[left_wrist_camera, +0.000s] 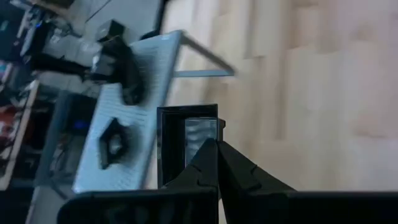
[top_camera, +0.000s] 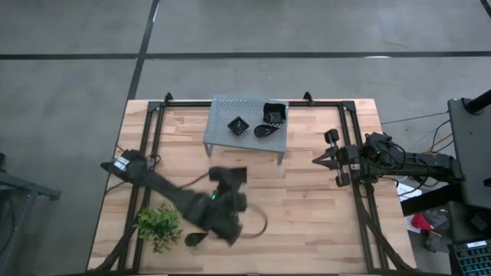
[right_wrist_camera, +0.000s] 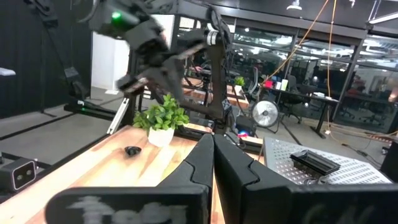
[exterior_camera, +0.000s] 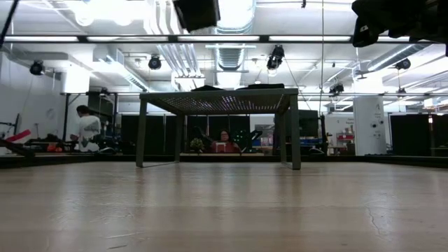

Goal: Pick & Place Mini shaped plates
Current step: Stack the black square plate on top of the other black square plate on the shelf

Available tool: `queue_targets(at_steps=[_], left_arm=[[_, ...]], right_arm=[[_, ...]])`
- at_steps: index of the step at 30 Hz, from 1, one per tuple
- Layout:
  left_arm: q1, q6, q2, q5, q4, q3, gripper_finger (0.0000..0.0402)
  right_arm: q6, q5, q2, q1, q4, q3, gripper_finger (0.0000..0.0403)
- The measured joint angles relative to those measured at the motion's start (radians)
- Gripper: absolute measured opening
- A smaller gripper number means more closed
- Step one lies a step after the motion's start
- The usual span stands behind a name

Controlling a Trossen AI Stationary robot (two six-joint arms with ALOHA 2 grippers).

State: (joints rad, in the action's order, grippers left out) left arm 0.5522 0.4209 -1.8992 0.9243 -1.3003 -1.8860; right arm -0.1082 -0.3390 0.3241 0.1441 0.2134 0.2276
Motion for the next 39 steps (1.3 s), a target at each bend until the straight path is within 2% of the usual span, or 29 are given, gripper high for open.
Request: queue_targets(at_steps=[5,10,15,21,28,31,39], left_arm=[[-0.146,-0.047,0.000,0.009,-0.002,-0.012,0.0000],[-0.305,0.021,0.000,0.008,-0.002,-0.016,0.0000],[-0.449,0.054,0.001,-0.118,0.014,-0.036,0.0000],[-0.572,0.077,0.001,-0.199,0.035,-0.038,0.0000],[-0.637,0.047,0.001,-0.205,0.115,-0.038,0.0000],[-0.641,0.014,0.001,-0.228,0.155,-0.038,0.0000],[-0.646,-0.016,0.002,-0.204,0.165,-0.027,0.0000]], right_arm=[[-0.001,0.000,0.000,0.000,0.000,0.000,0.0008],[-0.004,0.000,0.000,0.000,0.000,0.000,0.0008],[-0.004,0.000,0.000,0.000,0.000,0.000,0.0008],[-0.004,0.000,0.000,0.000,0.000,0.000,0.0008],[-0.004,0.000,0.000,0.000,0.000,0.000,0.0008],[0.000,0.000,0.000,0.000,0.000,0.000,0.0008],[-0.001,0.000,0.000,0.000,0.000,0.000,0.0008]])
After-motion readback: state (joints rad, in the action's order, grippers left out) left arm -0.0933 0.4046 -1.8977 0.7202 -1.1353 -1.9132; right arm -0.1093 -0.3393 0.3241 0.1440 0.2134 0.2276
